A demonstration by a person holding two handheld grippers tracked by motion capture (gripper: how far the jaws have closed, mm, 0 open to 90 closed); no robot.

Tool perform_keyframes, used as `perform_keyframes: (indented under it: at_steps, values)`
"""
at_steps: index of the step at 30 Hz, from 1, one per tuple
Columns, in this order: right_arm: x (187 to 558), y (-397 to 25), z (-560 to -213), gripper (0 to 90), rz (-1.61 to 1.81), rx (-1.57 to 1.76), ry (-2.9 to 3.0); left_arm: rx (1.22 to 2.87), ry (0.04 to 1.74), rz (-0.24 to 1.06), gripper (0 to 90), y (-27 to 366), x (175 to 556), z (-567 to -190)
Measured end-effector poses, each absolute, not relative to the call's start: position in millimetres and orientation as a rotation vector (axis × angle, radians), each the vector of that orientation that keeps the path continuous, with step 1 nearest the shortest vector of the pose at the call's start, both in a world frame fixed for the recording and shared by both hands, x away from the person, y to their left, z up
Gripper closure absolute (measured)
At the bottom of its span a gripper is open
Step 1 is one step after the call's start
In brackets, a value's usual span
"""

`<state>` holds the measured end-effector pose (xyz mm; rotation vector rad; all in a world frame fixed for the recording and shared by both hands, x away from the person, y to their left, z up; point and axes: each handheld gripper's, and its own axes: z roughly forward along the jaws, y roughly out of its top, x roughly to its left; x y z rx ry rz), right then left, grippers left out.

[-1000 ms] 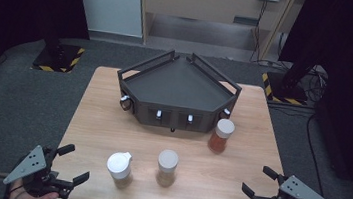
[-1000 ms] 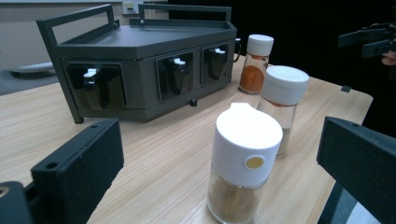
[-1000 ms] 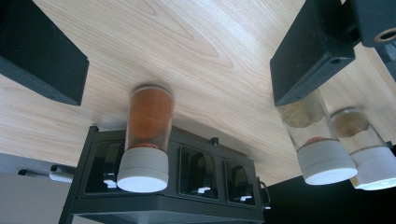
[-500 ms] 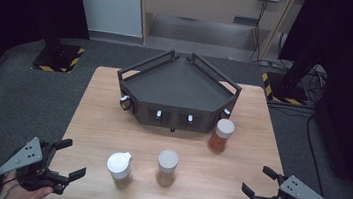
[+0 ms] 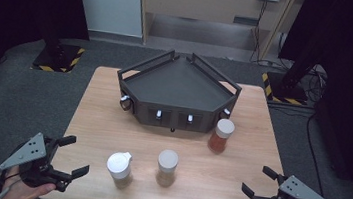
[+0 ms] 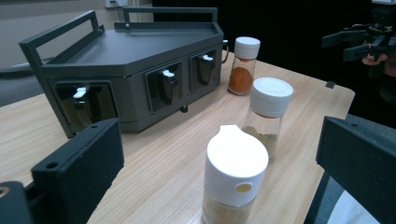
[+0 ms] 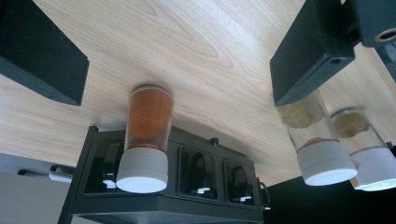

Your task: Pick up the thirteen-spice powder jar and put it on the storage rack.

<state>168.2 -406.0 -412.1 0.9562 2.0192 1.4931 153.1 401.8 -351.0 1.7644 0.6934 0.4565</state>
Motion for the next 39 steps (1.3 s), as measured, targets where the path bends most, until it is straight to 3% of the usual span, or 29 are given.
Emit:
perform_keyframes:
  at_steps: [39]
  values:
    - [168.4, -406.5, -412.4, 5.2, 1.496, 0.956, 2.019, 1.967, 0.679, 0.403, 0.0, 349.4, 186.4, -342.5]
